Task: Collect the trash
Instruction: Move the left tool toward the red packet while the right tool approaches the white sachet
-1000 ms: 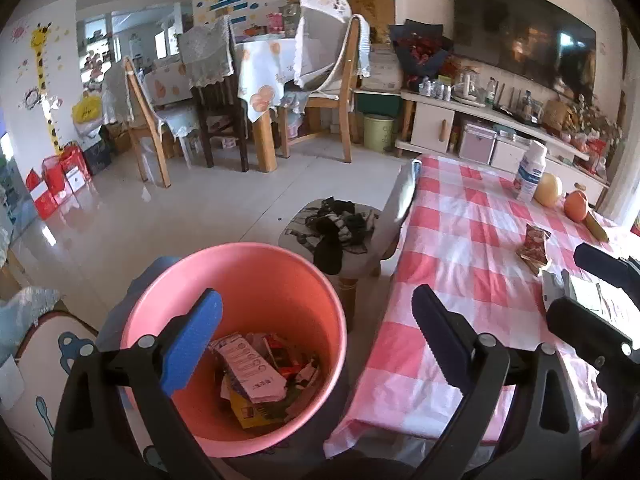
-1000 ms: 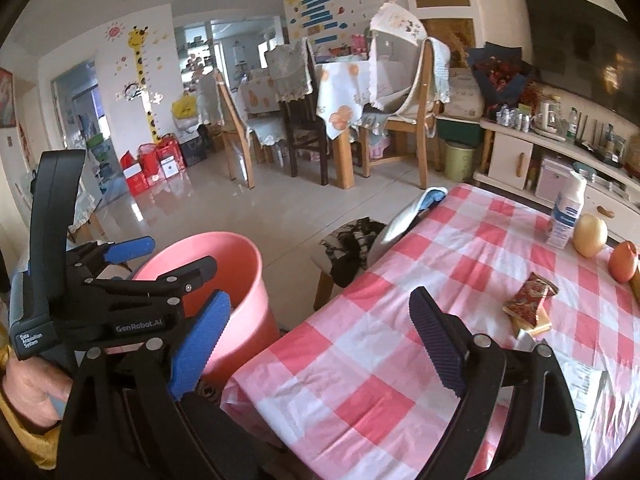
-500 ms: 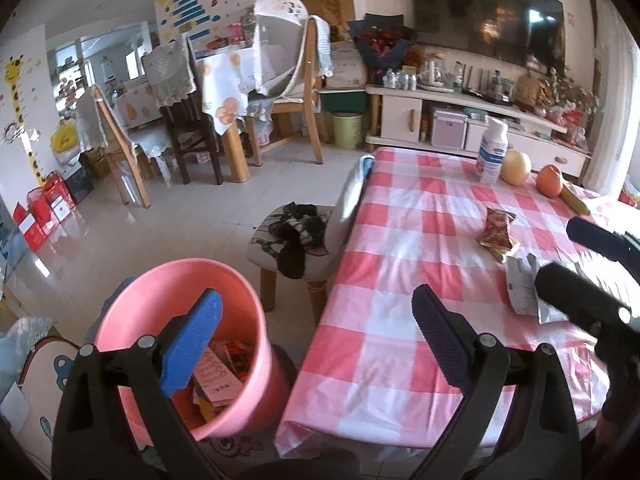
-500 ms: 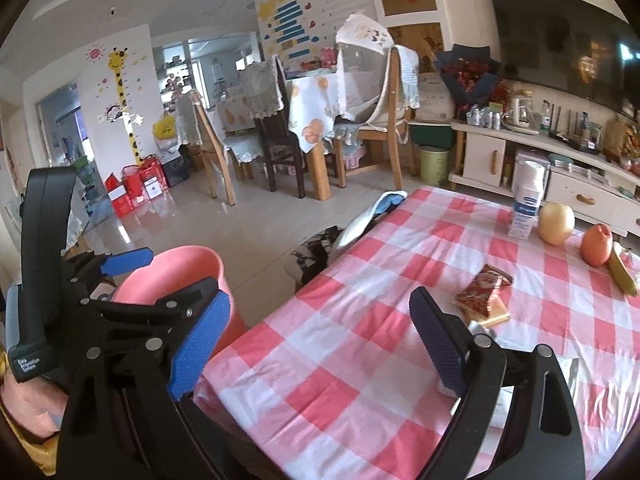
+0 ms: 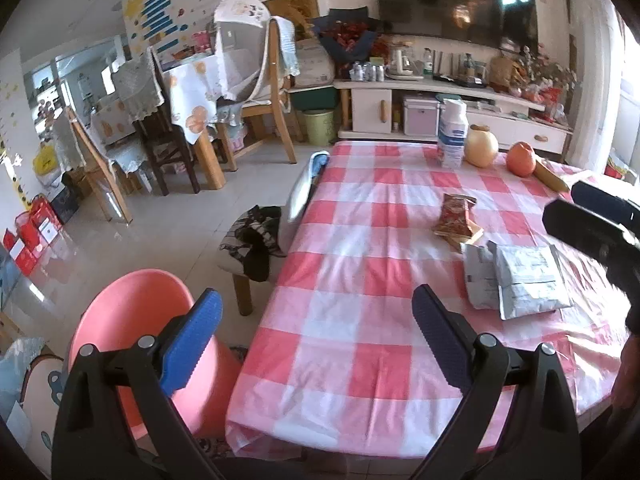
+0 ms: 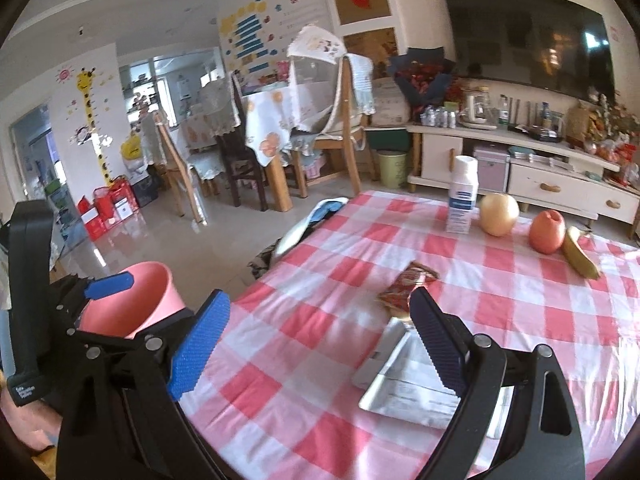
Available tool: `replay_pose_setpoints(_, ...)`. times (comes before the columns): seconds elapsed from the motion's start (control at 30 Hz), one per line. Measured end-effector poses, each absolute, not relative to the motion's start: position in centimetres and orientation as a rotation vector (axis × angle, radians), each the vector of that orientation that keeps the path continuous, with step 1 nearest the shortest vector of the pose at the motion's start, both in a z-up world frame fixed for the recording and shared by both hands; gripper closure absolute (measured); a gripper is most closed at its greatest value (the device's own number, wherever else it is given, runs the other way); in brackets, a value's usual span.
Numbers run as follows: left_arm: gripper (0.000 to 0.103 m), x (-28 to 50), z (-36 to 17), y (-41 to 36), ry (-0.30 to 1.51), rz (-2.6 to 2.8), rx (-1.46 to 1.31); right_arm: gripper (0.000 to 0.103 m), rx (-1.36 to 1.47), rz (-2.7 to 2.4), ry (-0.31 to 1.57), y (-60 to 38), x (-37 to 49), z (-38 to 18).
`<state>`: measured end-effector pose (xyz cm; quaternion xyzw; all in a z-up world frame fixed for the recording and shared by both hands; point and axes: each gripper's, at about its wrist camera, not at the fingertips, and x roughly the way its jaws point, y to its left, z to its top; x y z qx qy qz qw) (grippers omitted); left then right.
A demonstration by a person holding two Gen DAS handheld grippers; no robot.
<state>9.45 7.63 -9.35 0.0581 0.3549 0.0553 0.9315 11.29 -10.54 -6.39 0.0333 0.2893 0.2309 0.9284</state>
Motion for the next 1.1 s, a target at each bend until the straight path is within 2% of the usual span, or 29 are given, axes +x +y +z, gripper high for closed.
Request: replay_pose_setpoints(1.1, 0.007, 12.2, -12.5, -3.9, 0.797, -0.087, 0.181, 0.013, 0.257, 0.203, 0.603, -26.8, 15.0, -7.9)
